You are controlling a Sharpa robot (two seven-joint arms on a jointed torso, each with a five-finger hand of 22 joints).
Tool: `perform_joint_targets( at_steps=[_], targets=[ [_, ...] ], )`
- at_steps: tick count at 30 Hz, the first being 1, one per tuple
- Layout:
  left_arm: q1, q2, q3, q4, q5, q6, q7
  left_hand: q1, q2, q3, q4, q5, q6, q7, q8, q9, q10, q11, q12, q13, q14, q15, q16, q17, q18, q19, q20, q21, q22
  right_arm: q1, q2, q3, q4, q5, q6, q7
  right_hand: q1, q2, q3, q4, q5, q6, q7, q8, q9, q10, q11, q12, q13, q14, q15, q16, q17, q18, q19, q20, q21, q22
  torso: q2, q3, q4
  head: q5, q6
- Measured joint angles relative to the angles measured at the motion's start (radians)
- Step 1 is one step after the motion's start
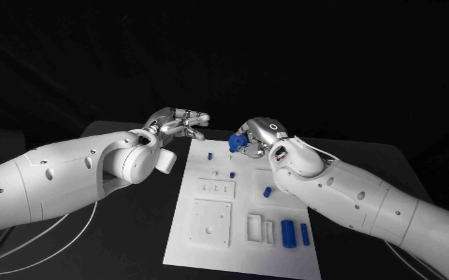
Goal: Assemble the parts on the task board
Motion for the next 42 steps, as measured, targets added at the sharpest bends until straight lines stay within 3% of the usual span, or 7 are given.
perform_joint_targets(
  at_steps=[8,15,29,42],
  targets=[
    [0.0,0.0,0.0,0.003,0.0,0.0,-0.001,0.0,0.0,0.0,0.0,0.0,0.0,0.0,0.0,0.0,0.0,0.0,0.0,0.0,0.0,0.0,0.0,0.0,0.0,0.0,0.0,0.0,0.0,0.0,0.044,-0.04,-0.043,-0.029,-0.005,-0.006,0.0,0.0,0.003,0.003,0.0,0.001,-0.001,0.001,0.0,0.0,0.0,0.0,0.001,0.0,0.0,0.0,-0.002,0.0,0.004,-0.004,0.0,0.0,0.001,-0.0016,0.0035,0.002,0.0],
    [0.0,0.003,0.0,0.004,-0.001,0.0,-0.001,0.0,0.0,0.0,0.0,0.0,0.0,0.0,0.0,0.0,0.0,0.0,0.0,0.0,0.0,0.0,0.0,0.0,0.0,0.0,0.0,0.0,0.0,-0.001,0.07,-0.064,-0.066,-0.04,-0.004,-0.006,0.0,0.0,0.0,0.006,0.0,0.001,-0.001,0.003,0.0,0.0,0.0,0.0,0.001,0.0,0.0,0.0,-0.003,0.0,0.004,-0.004,0.0,0.0,0.002,-0.0022,0.0039,0.006,-0.004],
    [0.0,0.007,0.0,0.006,-0.003,0.0,-0.002,0.0,0.0,0.0,0.0,0.0,0.0,0.0,0.0,0.0,0.0,0.0,0.0,0.0,0.0,0.0,0.0,0.0,0.0,0.0,0.0,0.0,-0.001,-0.001,0.092,-0.085,-0.103,-0.047,0.0,-0.004,-0.008,-0.008,-0.003,0.009,-0.001,0.002,-0.002,0.004,0.0,0.002,0.002,0.0,0.001,0.0,0.0,-0.004,-0.004,0.0,0.004,-0.003,0.0,0.0,0.001,-0.0005,0.0013,0.012,-0.006],
    [0.0,0.011,0.0,0.004,-0.004,0.0,-0.002,0.0,0.0,0.0,0.0,0.0,0.0,0.0,0.0,0.0,0.0,0.0,0.0,0.0,0.0,0.0,0.0,0.0,0.0,0.0,0.0,0.0,-0.001,0.001,0.114,-0.093,-0.141,-0.046,0.009,0.001,-0.009,-0.009,-0.013,0.018,-0.001,0.009,-0.002,0.0,0.0,-0.002,-0.002,-0.016,-0.008,0.0,0.0,-0.013,-0.014,0.0,0.004,-0.003,-0.006,0.0,0.001,-0.0001,-0.0001,0.009,-0.003]
  ],
)
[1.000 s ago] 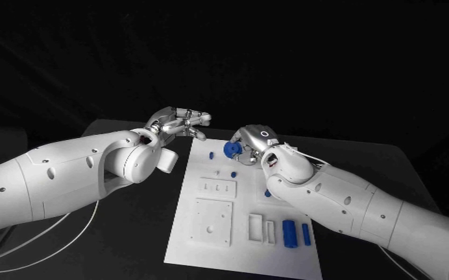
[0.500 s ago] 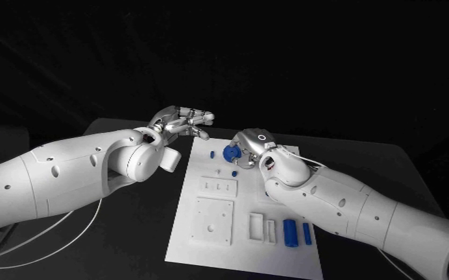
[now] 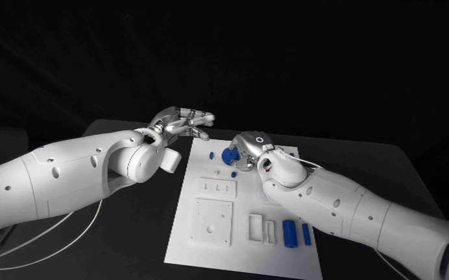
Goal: Assemble the parts on the task board
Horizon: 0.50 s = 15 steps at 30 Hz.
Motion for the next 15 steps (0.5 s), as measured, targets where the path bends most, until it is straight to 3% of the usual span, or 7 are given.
perform_joint_targets(
  at_steps=[10,13,15],
  targets=[
    [0.0,0.003,0.0,-0.002,-0.001,0.0,0.0,0.0,0.0,0.0,0.0,0.0,0.0,0.0,0.0,0.0,0.0,0.0,0.0,0.0,0.0,0.0,0.0,0.0,0.0,0.0,0.0,0.0,0.0,0.001,0.018,-0.002,-0.034,0.006,0.002,0.011,0.0,0.0,-0.011,0.023,-0.014,-0.045,0.009,0.0,0.005,-0.016,0.002,-0.023,-0.021,0.0,0.0,-0.012,-0.01,0.0,0.0,0.0,-0.015,0.0,0.0,-0.0001,0.0003,0.001,-0.001],
    [0.0,0.003,0.0,-0.002,-0.001,0.0,-0.001,0.0,0.0,0.0,0.0,0.0,0.0,0.0,0.0,0.0,-0.001,0.001,0.0,0.0,0.0,0.0,0.0,0.0,0.0,0.0,0.0,0.0,0.0,0.001,0.02,-0.002,-0.041,0.01,0.003,0.016,-0.011,-0.011,-0.023,0.043,-0.013,-0.065,0.013,0.001,-0.001,-0.024,0.006,-0.031,-0.03,0.0,0.0,-0.017,-0.013,0.0,0.0,0.0,-0.023,0.0,0.0,-0.0003,-0.0005,0.001,-0.002],
    [0.0,0.004,0.0,-0.003,-0.001,0.0,-0.001,0.0,0.0,0.0,0.0,0.0,0.0,0.0,0.0,0.0,-0.004,0.004,0.0,0.0,0.0,0.0,0.0,0.0,0.0,0.0,0.0,0.0,-0.002,0.001,0.021,-0.003,-0.047,0.015,0.005,0.018,-0.031,-0.009,-0.044,0.066,0.01,-0.092,0.016,0.006,-0.003,-0.029,0.008,-0.031,-0.035,-0.002,0.002,-0.017,-0.014,0.0,0.0,0.0,-0.027,0.0,0.0,-0.0004,-0.0007,0.002,-0.002]
  ],
)
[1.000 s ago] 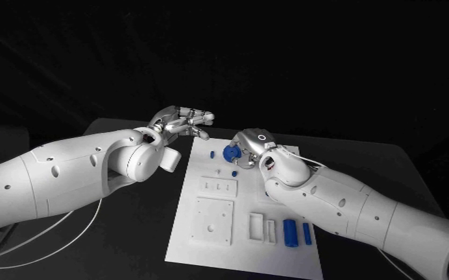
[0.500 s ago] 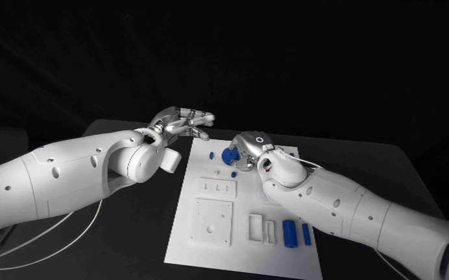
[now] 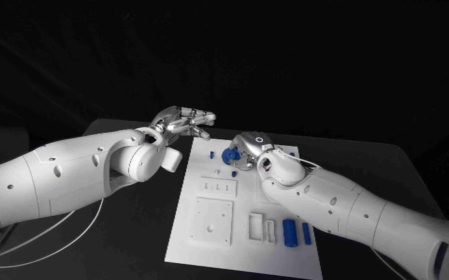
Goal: Assemble the parts on the task board
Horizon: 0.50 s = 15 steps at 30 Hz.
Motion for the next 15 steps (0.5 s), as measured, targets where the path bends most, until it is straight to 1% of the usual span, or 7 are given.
perform_joint_targets(
  at_steps=[2,4,6,9,11,13,15],
  targets=[
    [0.0,0.001,0.0,-0.001,0.0,0.0,0.0,0.0,0.0,0.0,0.0,0.0,0.0,0.0,0.0,0.0,0.0,0.0,0.0,0.0,0.0,0.0,0.0,0.0,0.0,0.0,0.0,0.0,0.0,0.0,0.001,0.0,-0.005,0.006,0.005,0.001,-0.018,0.003,-0.018,0.018,0.01,-0.011,0.004,0.001,0.0,0.0,0.0,-0.005,-0.004,-0.001,0.001,0.0,-0.002,0.0,0.0,0.0,-0.004,0.0,0.0,0.0,-0.0003,0.001,0.0],
    [0.0,0.002,0.0,-0.001,0.001,0.0,-0.001,-0.001,0.001,0.0,0.0,0.0,-0.005,0.005,0.0,0.0,0.0,0.0,0.0,0.0,0.0,0.0,0.0,0.0,0.0,0.0,0.0,0.0,0.0,-0.001,0.001,-0.001,-0.009,0.011,0.013,0.002,-0.049,0.01,-0.043,0.06,0.027,-0.013,0.006,0.0,-0.001,-0.002,0.002,-0.005,-0.007,-0.001,0.001,-0.005,-0.004,0.0,-0.002,0.002,-0.008,0.0,0.0,0.0,-0.0003,0.001,0.0],
    [0.0,0.002,0.0,-0.002,0.003,0.0,-0.002,-0.003,0.003,0.0,0.0,0.0,-0.005,0.005,0.0,0.0,0.0,0.0,0.0,0.0,0.0,0.0,0.0,0.0,0.0,0.0,0.0,0.0,0.0,-0.001,0.002,-0.001,-0.012,0.016,0.024,0.002,-0.073,0.014,-0.052,0.09,0.03,-0.014,0.006,0.0,-0.003,-0.004,0.004,-0.005,-0.011,-0.001,0.001,-0.005,-0.006,0.0,-0.004,0.004,-0.016,0.0,0.0,-0.0001,-0.0002,0.001,0.0],
    [0.0,0.002,0.0,-0.003,0.006,0.0,-0.004,-0.003,0.003,0.0,0.0,0.0,-0.005,0.005,0.0,0.0,0.0,0.0,0.0,0.0,0.0,0.0,0.0,0.0,0.0,0.0,0.0,0.0,0.0,0.0,0.001,0.0,-0.012,0.023,0.039,0.001,-0.081,0.011,-0.074,0.135,0.03,-0.017,0.006,-0.003,-0.003,-0.004,0.004,-0.005,-0.014,-0.001,0.001,-0.009,-0.007,0.0,-0.004,0.004,-0.022,0.0,0.0,0.0,-0.0003,0.0,0.0],
    [0.0,0.002,0.0,-0.003,0.007,0.0,-0.005,-0.003,0.003,0.002,0.002,0.0,-0.007,0.003,0.0,0.0,0.0,0.0,0.0,0.0,0.0,0.0,0.0,0.0,0.0,0.0,0.0,0.0,0.0,0.001,-0.001,0.0,-0.01,0.026,0.046,0.001,-0.089,0.009,-0.083,0.158,0.037,-0.018,0.007,-0.003,-0.002,-0.004,0.004,-0.005,-0.015,-0.001,0.001,-0.009,-0.007,0.0,-0.004,0.004,-0.022,0.0,0.0,-0.0001,-0.0003,0.0,0.001],
    [0.0,0.002,0.0,-0.003,0.009,0.001,-0.005,-0.01,0.01,0.002,0.007,0.004,-0.012,0.005,0.0,0.0,-0.003,-0.003,0.0,0.0,0.0,0.0,0.0,0.0,0.0,0.0,0.0,0.0,-0.001,0.001,-0.006,0.0,-0.006,0.03,0.052,0.0,-0.092,0.009,-0.083,0.169,0.037,-0.018,0.007,-0.003,-0.002,-0.004,0.004,-0.005,-0.017,-0.001,0.001,-0.009,-0.006,0.0,-0.004,0.004,-0.022,0.0,0.0,-0.0001,-0.0002,-0.002,0.001],
    [0.0,0.002,0.0,-0.003,0.01,0.001,-0.006,-0.011,0.011,0.002,0.009,0.004,-0.013,0.005,0.0,0.0,-0.004,-0.004,0.0,0.0,0.0,0.0,0.0,0.0,0.0,0.0,0.0,0.0,-0.001,0.001,-0.012,0.0,0.001,0.032,0.056,0.0,-0.091,0.009,-0.083,0.171,0.042,-0.018,0.007,-0.003,0.0,-0.004,0.004,-0.005,-0.017,-0.001,0.001,-0.009,-0.006,0.0,-0.004,0.004,-0.022,0.0,0.0,-0.0001,-0.0003,-0.003,0.001]
  ],
)
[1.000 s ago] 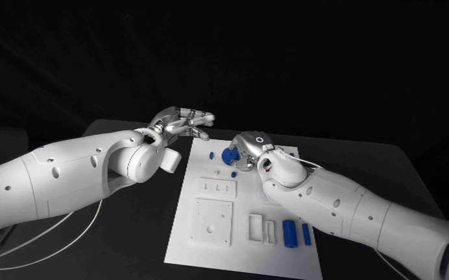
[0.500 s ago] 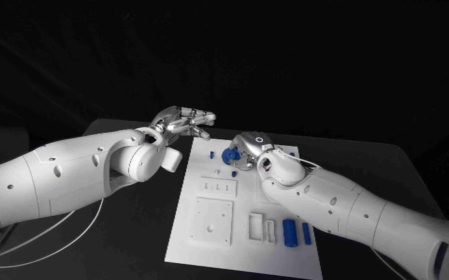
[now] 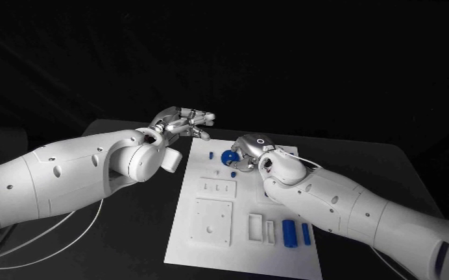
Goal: Assemble the parts on the task board
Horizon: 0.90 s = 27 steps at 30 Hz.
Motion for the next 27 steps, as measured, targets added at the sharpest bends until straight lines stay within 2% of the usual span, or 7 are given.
perform_joint_targets(
  at_steps=[8,15,17,21,23,25,27],
  targets=[
    [0.0,-0.002,0.0,0.0,0.004,0.0,-0.001,0.0,0.0,0.0,0.0,0.0,0.0,0.0,0.0,0.0,0.0,0.0,0.0,0.0,0.0,0.0,0.0,0.0,0.0,0.0,0.0,0.0,0.0,-0.002,-0.031,-0.002,0.03,0.008,0.009,0.0,0.0,0.0,0.0,0.0,0.022,0.003,-0.003,0.003,0.001,0.0,0.0,0.0,-0.001,0.0,0.0,0.0,0.0,0.0,0.0,0.0,-0.005,0.0,-0.001,0.0007,-0.0019,0.001,0.001],
    [0.0,-0.007,0.0,-0.002,0.004,0.0,-0.001,0.0,0.0,0.0,0.0,0.0,-0.007,0.0,0.0,0.0,-0.004,0.004,0.0,0.0,0.0,0.0,0.0,0.0,0.0,0.0,0.0,0.0,-0.002,-0.004,-0.091,0.001,0.089,0.014,-0.014,-0.006,0.0,-0.006,-0.003,0.003,0.034,0.003,-0.003,0.003,0.001,0.0,0.0,0.0,-0.001,0.0,0.0,-0.004,-0.002,0.0,0.0,0.0,-0.005,0.0,-0.001,0.0024,-0.0035,0.0,0.007],
    [0.0,-0.009,0.0,-0.003,0.003,0.0,-0.001,0.0,0.0,0.0,0.0,0.0,-0.007,0.0,0.0,0.0,-0.004,0.004,0.0,0.0,0.0,0.0,0.0,0.0,0.0,0.0,0.0,0.0,-0.002,-0.005,-0.114,0.011,0.112,0.017,-0.028,-0.009,0.004,-0.012,-0.003,0.003,0.034,0.003,-0.003,0.003,0.001,0.0,0.0,0.0,-0.002,0.0,0.0,-0.004,-0.002,0.0,0.0,0.0,-0.005,0.0,-0.001,0.003,-0.0048,0.001,0.009],
    [0.0,-0.015,0.0,-0.008,0.003,0.0,-0.001,0.0,0.0,0.0,0.0,0.0,-0.007,0.0,0.0,0.0,-0.004,0.004,0.0,0.0,0.0,0.0,0.0,0.0,0.0,0.0,0.0,0.0,-0.002,-0.004,-0.183,0.053,0.174,0.036,-0.064,-0.01,0.012,-0.02,0.002,-0.002,0.029,0.005,-0.005,0.003,0.001,0.0,0.0,0.0,-0.004,0.0,0.0,-0.004,-0.004,0.0,0.0,0.0,-0.005,0.0,-0.003,0.005,-0.0104,0.002,0.015],
    [0.0,-0.015,0.0,-0.014,0.002,0.0,-0.001,0.0,0.0,0.0,0.0,0.0,-0.007,0.0,0.0,0.0,-0.004,0.004,0.0,0.0,0.0,0.0,0.0,0.0,0.0,0.0,0.0,0.0,-0.002,-0.002,-0.216,0.067,0.193,0.05,-0.076,-0.008,0.015,-0.023,0.006,-0.008,0.022,0.008,-0.008,0.003,0.001,0.0,0.0,-0.007,-0.01,0.0,0.0,-0.024,-0.016,0.0,0.0,0.0,-0.029,0.0,-0.004,0.0068,-0.0145,0.003,0.017],
    [0.0,-0.014,0.0,-0.02,0.002,0.0,0.0,0.0,0.0,0.0,0.0,0.0,-0.007,0.0,0.0,0.0,-0.004,0.004,0.0,0.0,0.0,0.0,0.0,0.0,0.0,0.0,0.0,0.0,-0.003,-0.002,-0.252,0.082,0.211,0.071,-0.085,0.0,0.042,-0.031,0.006,-0.037,0.014,0.019,-0.013,0.003,0.001,0.0,0.0,-0.011,-0.013,0.0,0.0,-0.034,-0.023,0.0,0.0,0.0,-0.046,0.0,-0.005,0.0087,-0.0202,0.004,0.02],
    [0.0,-0.013,0.0,-0.024,0.001,-0.001,0.0,0.0,0.0,0.0,0.0,0.0,-0.007,0.0,0.0,0.0,-0.004,0.004,0.0,0.0,0.0,0.0,0.0,0.0,0.0,0.0,0.0,0.0,-0.003,-0.003,-0.282,0.093,0.219,0.095,-0.088,0.013,0.076,-0.028,-0.011,-0.06,0.013,0.024,-0.009,0.003,0.001,0.0,0.0,-0.011,-0.013,0.0,0.0,-0.034,-0.024,0.0,0.0,0.0,-0.058,0.0,-0.007,0.0111,-0.0259,0.005,0.023]
  ],
)
